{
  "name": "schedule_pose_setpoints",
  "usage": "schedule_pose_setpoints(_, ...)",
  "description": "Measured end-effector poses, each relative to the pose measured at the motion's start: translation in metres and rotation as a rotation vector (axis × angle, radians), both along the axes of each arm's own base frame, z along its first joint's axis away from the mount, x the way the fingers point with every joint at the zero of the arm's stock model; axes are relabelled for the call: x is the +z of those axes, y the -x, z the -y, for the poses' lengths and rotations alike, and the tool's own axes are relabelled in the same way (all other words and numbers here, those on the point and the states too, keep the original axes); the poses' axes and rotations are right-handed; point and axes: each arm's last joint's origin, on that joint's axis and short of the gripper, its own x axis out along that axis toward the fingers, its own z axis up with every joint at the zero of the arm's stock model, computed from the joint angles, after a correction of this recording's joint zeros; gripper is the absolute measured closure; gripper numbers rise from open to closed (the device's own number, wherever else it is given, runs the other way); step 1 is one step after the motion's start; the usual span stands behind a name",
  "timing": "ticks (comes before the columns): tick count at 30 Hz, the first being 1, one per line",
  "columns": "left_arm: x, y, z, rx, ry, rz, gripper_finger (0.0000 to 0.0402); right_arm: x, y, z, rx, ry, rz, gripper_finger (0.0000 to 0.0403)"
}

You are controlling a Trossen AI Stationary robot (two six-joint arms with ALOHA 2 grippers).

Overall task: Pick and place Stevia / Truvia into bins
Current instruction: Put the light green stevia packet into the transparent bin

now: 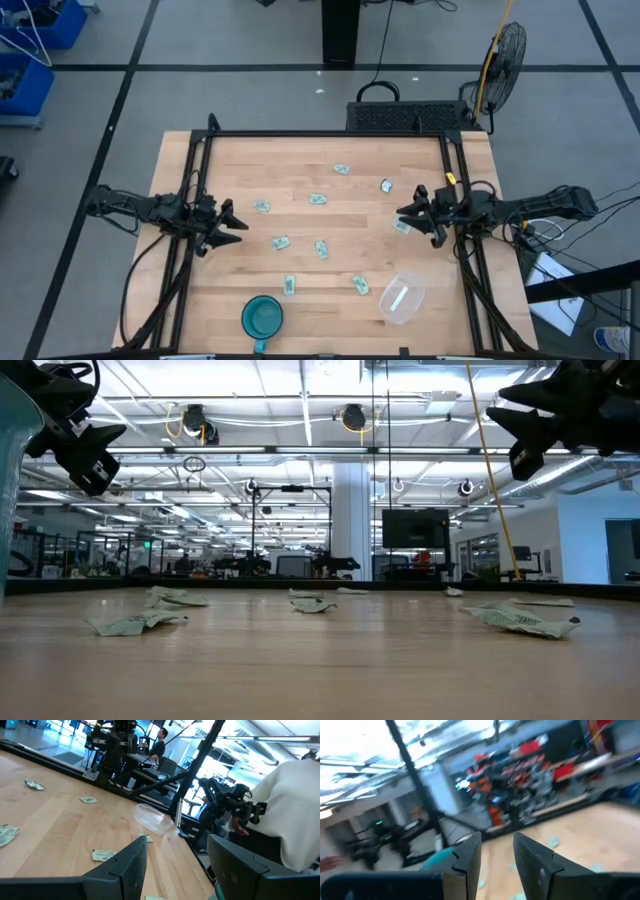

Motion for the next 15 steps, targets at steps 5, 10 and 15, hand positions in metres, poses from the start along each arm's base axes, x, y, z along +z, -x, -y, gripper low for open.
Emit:
schedule_pose_setpoints(5, 0.0004, 0.0000, 0.0000, -0.001, 0.001, 0.004, 0.0190, 0.0018, 0.0004, 0.0059, -0.231, 0.103, 0.008, 0.0293)
schedule_pose_setpoints(10, 0.0004, 0.0000, -0.0002, 0.007, -0.026, 0.011, 0.0190, 0.0020, 0.0013, 0.0095, -0.356, 0.078, 0.001, 0.0293)
schedule_pose_setpoints(15, 0.0013, -0.0004, -0.0020, 0.080, -0.167, 0.056, 0.0190, 0.0100, 0.0036, 0.0104, -0.373, 0.015, 0.089, 0.0293)
